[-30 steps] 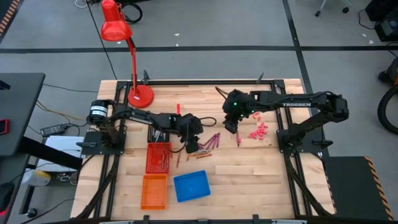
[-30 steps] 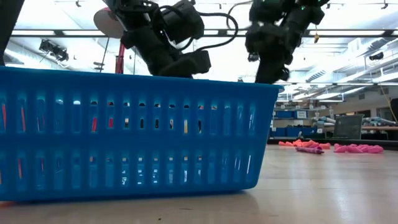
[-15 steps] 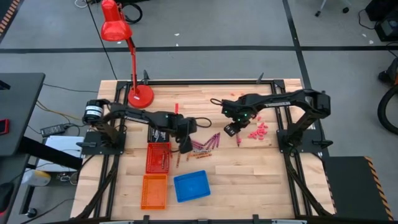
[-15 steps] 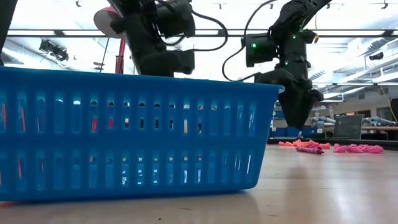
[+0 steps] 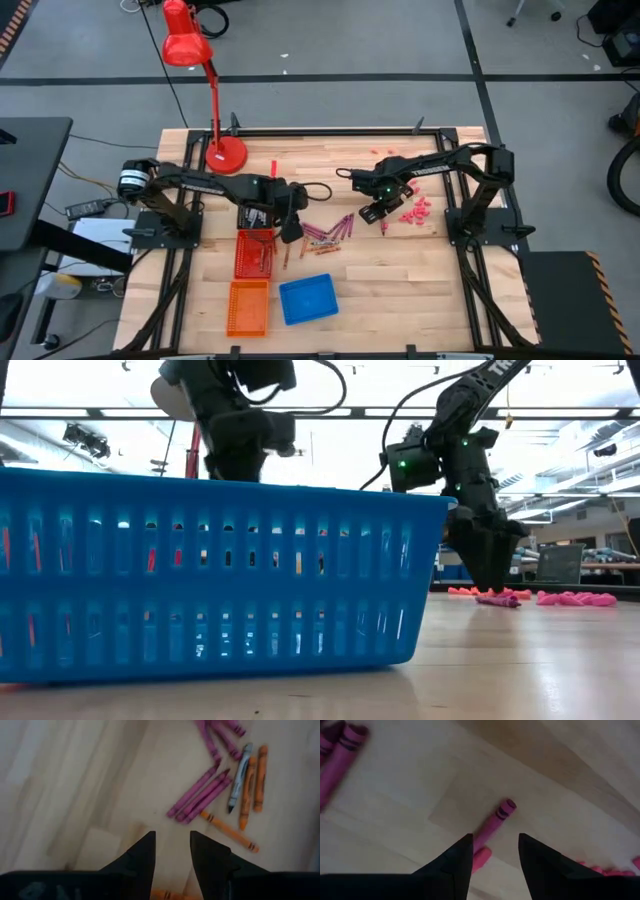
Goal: Sort crayons
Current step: Put the red crayon into the orange bin
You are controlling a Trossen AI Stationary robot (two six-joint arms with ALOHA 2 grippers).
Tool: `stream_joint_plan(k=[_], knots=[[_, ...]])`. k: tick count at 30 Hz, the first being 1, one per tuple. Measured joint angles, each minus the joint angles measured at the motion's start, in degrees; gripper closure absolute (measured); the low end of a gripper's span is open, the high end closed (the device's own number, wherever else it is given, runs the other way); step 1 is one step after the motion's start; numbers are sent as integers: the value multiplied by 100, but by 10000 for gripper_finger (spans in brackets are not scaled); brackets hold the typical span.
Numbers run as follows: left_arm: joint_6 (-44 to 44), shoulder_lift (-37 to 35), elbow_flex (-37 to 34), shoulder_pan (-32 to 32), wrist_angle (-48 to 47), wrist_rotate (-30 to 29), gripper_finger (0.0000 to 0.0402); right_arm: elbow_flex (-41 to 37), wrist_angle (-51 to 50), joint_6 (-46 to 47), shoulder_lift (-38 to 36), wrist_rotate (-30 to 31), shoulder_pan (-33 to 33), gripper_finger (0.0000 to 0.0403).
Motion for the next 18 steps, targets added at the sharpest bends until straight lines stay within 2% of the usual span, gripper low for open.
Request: stream_joint_plan(k=[6,13,18], knots=[[109,-346,0,0,-309,-295,269,0,147,249,-5,415,133,241],[-27,-676,-6,-31,-721,-451,269,-280,567,641,-9,451,153,241],[252,-832,-4,-102,-866,-756,269,-405,696,747,-42,654,300,242]])
